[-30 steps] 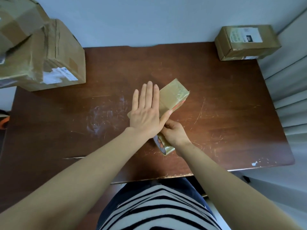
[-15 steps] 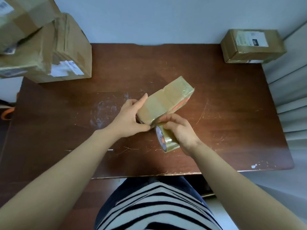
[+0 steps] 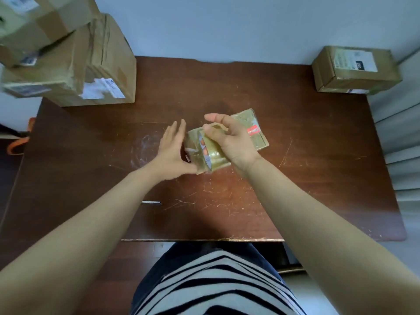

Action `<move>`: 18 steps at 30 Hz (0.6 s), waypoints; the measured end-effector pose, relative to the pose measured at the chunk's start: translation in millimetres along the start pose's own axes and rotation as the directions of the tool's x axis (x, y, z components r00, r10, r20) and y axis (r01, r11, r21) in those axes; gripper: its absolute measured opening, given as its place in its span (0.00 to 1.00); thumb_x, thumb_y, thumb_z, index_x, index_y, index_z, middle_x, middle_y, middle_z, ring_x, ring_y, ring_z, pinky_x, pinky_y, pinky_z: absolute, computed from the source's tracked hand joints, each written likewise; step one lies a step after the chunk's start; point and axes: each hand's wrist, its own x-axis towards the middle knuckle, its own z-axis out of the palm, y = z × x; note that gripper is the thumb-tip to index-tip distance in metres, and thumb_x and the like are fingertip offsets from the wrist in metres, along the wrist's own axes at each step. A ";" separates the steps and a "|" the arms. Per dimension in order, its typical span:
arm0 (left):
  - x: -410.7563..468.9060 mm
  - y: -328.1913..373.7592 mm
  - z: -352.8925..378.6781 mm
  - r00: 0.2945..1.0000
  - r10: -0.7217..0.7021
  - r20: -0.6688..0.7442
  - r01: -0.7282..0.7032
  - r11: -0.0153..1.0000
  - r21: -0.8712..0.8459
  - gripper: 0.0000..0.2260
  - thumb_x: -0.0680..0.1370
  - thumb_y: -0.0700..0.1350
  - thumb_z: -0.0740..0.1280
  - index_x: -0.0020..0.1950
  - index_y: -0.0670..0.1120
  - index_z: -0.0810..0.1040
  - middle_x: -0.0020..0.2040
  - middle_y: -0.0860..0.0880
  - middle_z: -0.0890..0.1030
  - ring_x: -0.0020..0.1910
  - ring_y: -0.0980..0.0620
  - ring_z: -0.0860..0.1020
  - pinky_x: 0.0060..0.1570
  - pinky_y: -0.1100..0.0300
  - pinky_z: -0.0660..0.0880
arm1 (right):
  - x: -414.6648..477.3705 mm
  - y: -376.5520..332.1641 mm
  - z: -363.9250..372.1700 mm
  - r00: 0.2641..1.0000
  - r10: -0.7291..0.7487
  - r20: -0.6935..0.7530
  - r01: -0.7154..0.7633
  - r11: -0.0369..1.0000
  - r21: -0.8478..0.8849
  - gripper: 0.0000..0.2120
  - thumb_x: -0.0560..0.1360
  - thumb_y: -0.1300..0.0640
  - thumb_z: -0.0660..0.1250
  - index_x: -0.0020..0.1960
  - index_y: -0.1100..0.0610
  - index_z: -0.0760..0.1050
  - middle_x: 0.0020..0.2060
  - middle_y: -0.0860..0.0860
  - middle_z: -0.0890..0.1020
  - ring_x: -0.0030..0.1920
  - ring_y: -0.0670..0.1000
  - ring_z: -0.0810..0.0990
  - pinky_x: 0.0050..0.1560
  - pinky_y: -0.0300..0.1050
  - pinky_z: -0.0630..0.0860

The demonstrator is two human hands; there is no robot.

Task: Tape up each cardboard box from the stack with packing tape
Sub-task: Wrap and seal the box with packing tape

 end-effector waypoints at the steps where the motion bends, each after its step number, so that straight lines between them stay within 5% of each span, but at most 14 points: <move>1: -0.9 0.5 7.2 0.999 0.031 0.013 -0.033 0.976 0.214 0.57 0.65 0.51 0.78 0.78 0.47 0.37 0.78 0.47 0.38 0.77 0.49 0.37 0.75 0.48 0.39 | 4.4 -2.2 2.6 1.000 -0.001 -0.007 0.001 1.000 0.000 0.11 0.77 0.58 0.67 0.59 0.54 0.75 0.39 0.51 0.81 0.37 0.49 0.80 0.44 0.46 0.80; 4: 6.1 5.3 23.5 0.980 0.166 -0.107 -0.101 0.886 0.452 0.63 0.62 0.62 0.77 0.78 0.43 0.36 0.79 0.45 0.39 0.77 0.47 0.38 0.73 0.47 0.35 | 11.7 -9.1 7.2 0.999 0.031 0.017 -0.031 0.998 0.046 0.10 0.78 0.56 0.67 0.58 0.57 0.74 0.34 0.54 0.81 0.30 0.51 0.79 0.36 0.43 0.78; 8: 12.2 8.1 23.8 0.970 0.169 -0.176 -0.121 0.959 0.256 0.60 0.64 0.57 0.78 0.77 0.37 0.39 0.75 0.43 0.58 0.75 0.45 0.52 0.73 0.55 0.50 | -2.4 -3.3 5.4 0.996 -0.072 0.053 0.078 0.989 -0.122 0.12 0.77 0.62 0.65 0.60 0.56 0.73 0.35 0.55 0.80 0.34 0.54 0.79 0.41 0.47 0.79; 11: 7.8 13.4 22.7 0.977 0.140 -0.158 -0.097 0.963 0.253 0.59 0.65 0.54 0.78 0.77 0.39 0.36 0.75 0.44 0.57 0.76 0.45 0.51 0.71 0.50 0.59 | -30.6 8.8 6.4 0.990 -0.124 0.064 0.132 0.982 -0.137 0.12 0.78 0.65 0.64 0.58 0.53 0.76 0.35 0.54 0.80 0.34 0.54 0.78 0.38 0.49 0.79; 14: 9.7 17.4 19.6 0.990 0.050 -0.135 -0.009 0.957 0.289 0.57 0.67 0.54 0.76 0.78 0.43 0.36 0.77 0.47 0.53 0.76 0.49 0.48 0.69 0.51 0.61 | -57.8 14.3 4.0 0.999 -0.037 -0.025 0.036 0.998 -0.055 0.08 0.78 0.62 0.66 0.53 0.51 0.78 0.33 0.53 0.80 0.29 0.50 0.78 0.29 0.43 0.76; 18: 9.5 22.5 17.2 0.992 0.041 -0.121 0.002 0.941 0.339 0.61 0.62 0.60 0.78 0.78 0.44 0.38 0.77 0.48 0.53 0.76 0.50 0.49 0.68 0.49 0.64 | -76.9 32.1 -5.0 0.992 0.077 -0.101 -0.075 0.997 0.019 0.08 0.76 0.58 0.68 0.55 0.56 0.79 0.28 0.52 0.78 0.24 0.50 0.75 0.28 0.43 0.74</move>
